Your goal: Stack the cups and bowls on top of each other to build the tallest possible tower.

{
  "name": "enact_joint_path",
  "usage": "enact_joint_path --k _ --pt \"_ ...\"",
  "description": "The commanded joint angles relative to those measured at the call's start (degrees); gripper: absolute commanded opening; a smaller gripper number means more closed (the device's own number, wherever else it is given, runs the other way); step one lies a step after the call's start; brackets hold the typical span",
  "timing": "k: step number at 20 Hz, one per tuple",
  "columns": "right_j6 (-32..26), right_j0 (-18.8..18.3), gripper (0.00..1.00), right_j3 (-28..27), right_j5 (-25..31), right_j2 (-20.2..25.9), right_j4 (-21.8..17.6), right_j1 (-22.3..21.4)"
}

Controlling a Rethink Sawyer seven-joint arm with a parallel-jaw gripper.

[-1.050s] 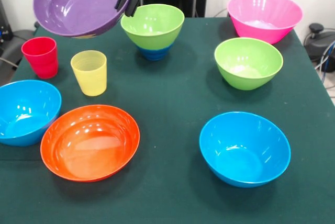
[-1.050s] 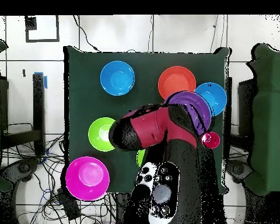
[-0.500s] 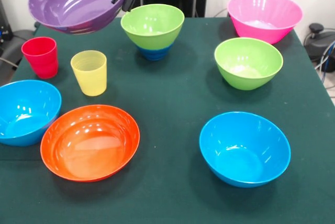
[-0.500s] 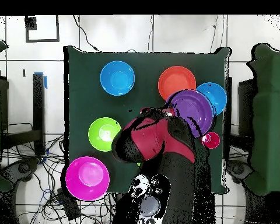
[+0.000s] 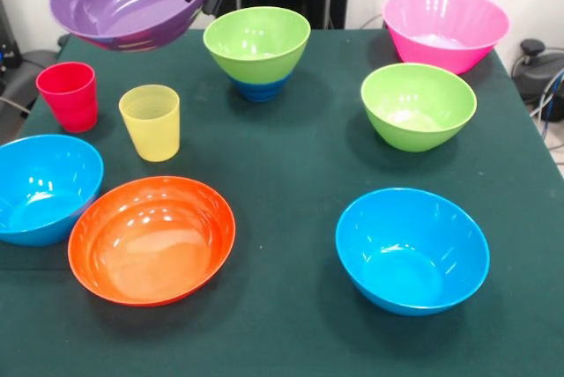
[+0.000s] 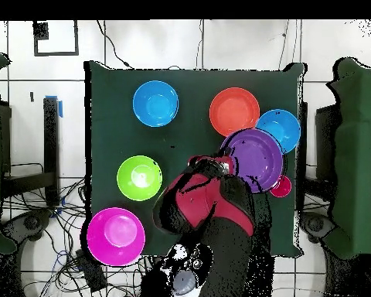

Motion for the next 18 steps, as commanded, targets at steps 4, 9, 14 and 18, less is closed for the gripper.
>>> enact_joint_path --k 4,9,14,18 --pt "10.7 3.8 0.00 6.6 -7.3 -4.3 2.9 5.0" --pt "10.9 6.8 0.00 8.5 -10.4 -7.6 5.5 6.7" --pt "10.7 9.1 0.00 10.3 -12.1 -9.6 8.4 7.7" --pt "9.9 11.0 0.00 11.4 -10.3 -9.8 10.4 6.4"
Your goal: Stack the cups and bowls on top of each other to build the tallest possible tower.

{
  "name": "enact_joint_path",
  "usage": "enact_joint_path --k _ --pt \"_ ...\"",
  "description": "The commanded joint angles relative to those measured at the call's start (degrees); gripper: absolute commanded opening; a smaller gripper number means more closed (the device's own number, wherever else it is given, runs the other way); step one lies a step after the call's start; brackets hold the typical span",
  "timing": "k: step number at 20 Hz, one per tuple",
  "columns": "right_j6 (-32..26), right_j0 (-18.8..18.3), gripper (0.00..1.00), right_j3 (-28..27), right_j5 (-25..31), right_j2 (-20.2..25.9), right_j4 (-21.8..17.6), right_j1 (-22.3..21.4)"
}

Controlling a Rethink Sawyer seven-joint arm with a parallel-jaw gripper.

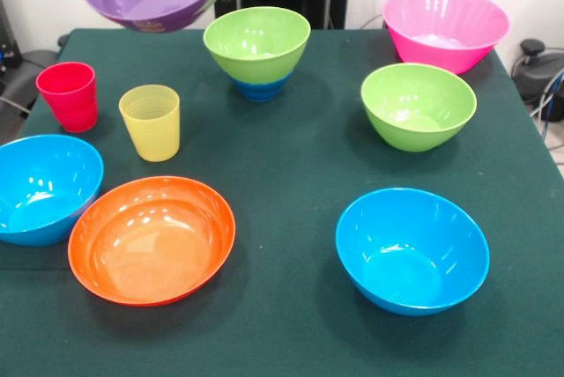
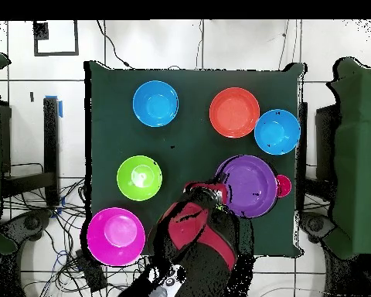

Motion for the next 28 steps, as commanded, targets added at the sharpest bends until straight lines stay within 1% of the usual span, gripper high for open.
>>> enact_joint_path --k 1,4,10,28 --pt "9.7 2.9 0.00 3.9 -0.8 0.8 4.9 1.0" --pt "9.7 4.5 0.00 3.2 0.1 0.1 6.7 2.0" --pt "9.7 6.9 0.00 3.3 -0.6 -1.3 9.7 4.1" --pt "9.1 11.6 0.00 3.5 -3.0 -4.7 16.0 9.6"
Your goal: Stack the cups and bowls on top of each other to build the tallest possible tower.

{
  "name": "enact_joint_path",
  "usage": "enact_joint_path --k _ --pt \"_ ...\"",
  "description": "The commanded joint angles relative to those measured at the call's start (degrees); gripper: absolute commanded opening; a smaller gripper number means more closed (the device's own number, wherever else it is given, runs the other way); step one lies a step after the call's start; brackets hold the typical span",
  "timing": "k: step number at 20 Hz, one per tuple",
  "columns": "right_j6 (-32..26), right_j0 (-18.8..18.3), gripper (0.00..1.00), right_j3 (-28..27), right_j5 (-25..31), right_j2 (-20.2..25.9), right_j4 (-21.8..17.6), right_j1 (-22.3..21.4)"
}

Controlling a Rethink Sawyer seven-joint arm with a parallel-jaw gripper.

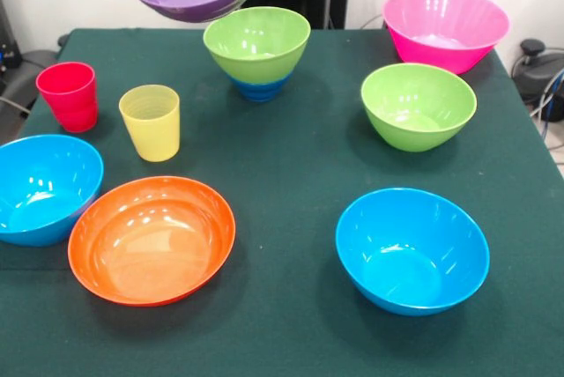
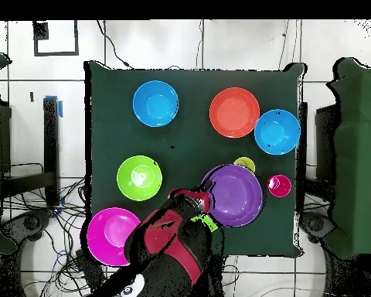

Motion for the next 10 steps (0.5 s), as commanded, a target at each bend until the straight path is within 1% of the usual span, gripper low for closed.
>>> enact_joint_path --k 1,10 --pt "9.1 1.4 0.00 1.5 -2.1 2.7 3.9 3.5" --pt "10.0 4.5 0.00 2.3 -3.4 1.0 7.1 6.2"
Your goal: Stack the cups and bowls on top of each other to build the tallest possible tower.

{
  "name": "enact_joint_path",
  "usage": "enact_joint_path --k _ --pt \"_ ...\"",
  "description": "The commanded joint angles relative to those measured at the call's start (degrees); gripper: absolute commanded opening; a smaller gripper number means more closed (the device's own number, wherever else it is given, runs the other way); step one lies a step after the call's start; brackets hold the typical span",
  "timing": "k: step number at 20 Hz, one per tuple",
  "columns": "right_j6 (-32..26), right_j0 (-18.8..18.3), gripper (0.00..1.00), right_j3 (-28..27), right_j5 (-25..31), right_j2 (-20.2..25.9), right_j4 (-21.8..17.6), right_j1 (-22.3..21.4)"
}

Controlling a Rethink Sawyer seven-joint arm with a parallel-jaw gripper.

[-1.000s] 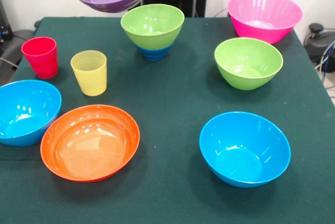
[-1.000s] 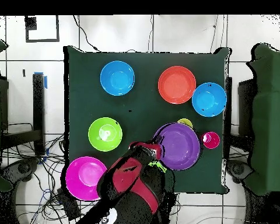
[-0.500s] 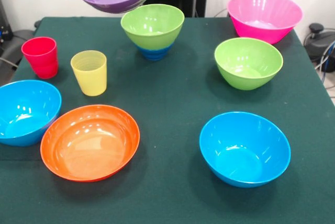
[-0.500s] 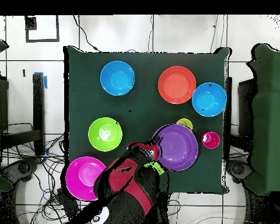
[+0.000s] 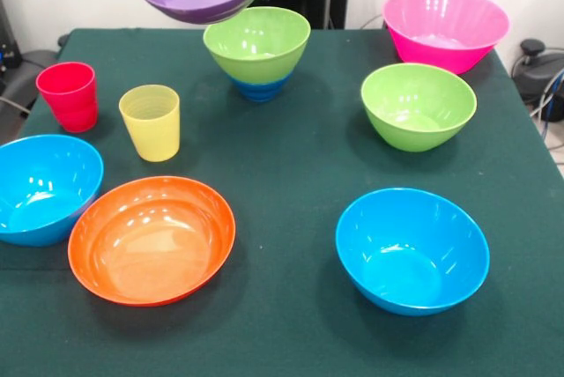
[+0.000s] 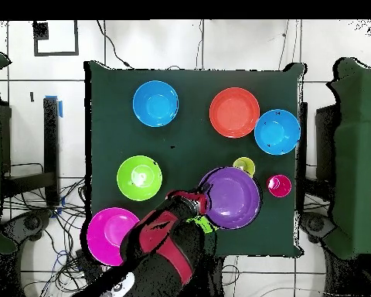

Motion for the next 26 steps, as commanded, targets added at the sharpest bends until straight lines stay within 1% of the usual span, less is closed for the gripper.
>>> enact_joint_path --k 1,4,12,22,26 --pt "10.0 2.0 0.00 2.1 -3.3 2.6 4.5 3.4" --pt "10.1 2.7 0.00 2.0 -2.9 2.3 5.6 3.9" --pt "9.3 5.0 0.00 0.3 1.5 2.1 9.2 4.3" --pt "9.7 6.3 0.00 2.0 -2.2 1.2 11.4 7.2" --pt "9.5 5.9 0.00 2.8 -3.9 1.4 11.3 7.7"
